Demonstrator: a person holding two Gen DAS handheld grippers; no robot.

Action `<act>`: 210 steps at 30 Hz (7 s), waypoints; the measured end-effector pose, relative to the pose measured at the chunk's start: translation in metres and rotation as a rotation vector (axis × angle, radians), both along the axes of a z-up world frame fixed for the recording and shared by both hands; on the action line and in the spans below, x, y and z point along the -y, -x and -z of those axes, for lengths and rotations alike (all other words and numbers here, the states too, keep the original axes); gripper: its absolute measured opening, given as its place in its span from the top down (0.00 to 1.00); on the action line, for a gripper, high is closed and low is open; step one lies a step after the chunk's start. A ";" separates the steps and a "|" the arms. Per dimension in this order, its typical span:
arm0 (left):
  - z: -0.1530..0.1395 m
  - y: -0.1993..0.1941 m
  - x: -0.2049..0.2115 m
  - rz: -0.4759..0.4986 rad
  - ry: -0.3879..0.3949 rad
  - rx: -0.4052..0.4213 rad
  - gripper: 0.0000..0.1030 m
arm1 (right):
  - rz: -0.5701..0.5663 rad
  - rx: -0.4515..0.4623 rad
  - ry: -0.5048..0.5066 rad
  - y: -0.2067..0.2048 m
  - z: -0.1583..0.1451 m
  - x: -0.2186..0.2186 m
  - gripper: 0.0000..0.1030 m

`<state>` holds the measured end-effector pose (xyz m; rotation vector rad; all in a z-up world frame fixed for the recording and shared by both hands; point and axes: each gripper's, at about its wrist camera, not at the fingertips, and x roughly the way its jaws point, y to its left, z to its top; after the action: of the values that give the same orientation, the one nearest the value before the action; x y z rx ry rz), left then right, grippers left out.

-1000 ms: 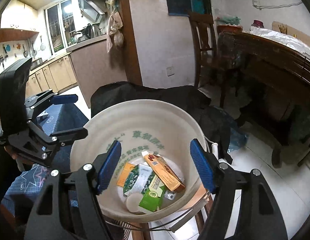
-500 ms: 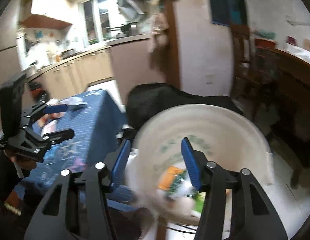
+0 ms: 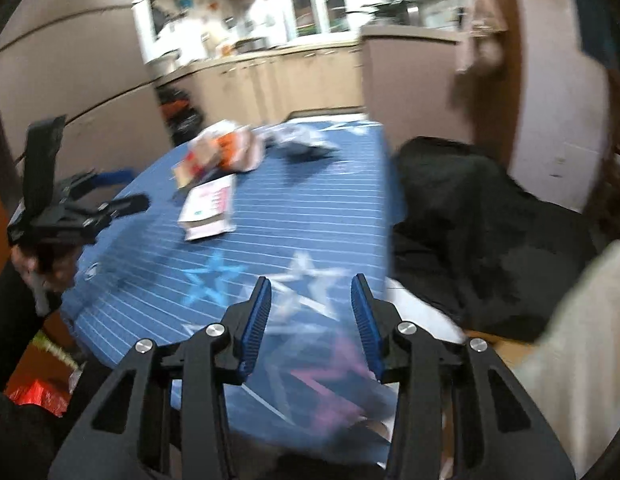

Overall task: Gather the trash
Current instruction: 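Move both open tools back toward the trash pile on the table, then grasp the red-gold cigarette box with the left tool while the right tool grasps the white medicine box, then carry the cigarette box and white medicine box over the white bucket with both tools, then open both tools to drop the cigarette box and medicine box into the bucket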

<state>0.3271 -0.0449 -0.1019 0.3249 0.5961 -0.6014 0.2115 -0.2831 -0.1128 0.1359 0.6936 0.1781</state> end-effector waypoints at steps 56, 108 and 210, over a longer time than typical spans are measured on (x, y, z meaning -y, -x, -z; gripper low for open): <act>-0.001 0.027 -0.092 -0.418 0.004 -0.032 0.41 | -0.084 -0.097 0.067 -0.101 0.014 -0.134 0.43; -0.016 0.092 0.026 -0.367 -0.166 0.122 0.41 | 0.195 0.098 0.029 0.036 -0.025 -0.048 0.43; -0.021 0.101 0.299 0.623 0.078 -0.115 0.24 | 0.584 0.121 -0.045 0.145 -0.039 0.195 0.34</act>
<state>0.2263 -0.3439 -0.0809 0.4060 0.5782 -1.2463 0.0661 -0.4779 -0.0733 0.3608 0.5052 -0.3554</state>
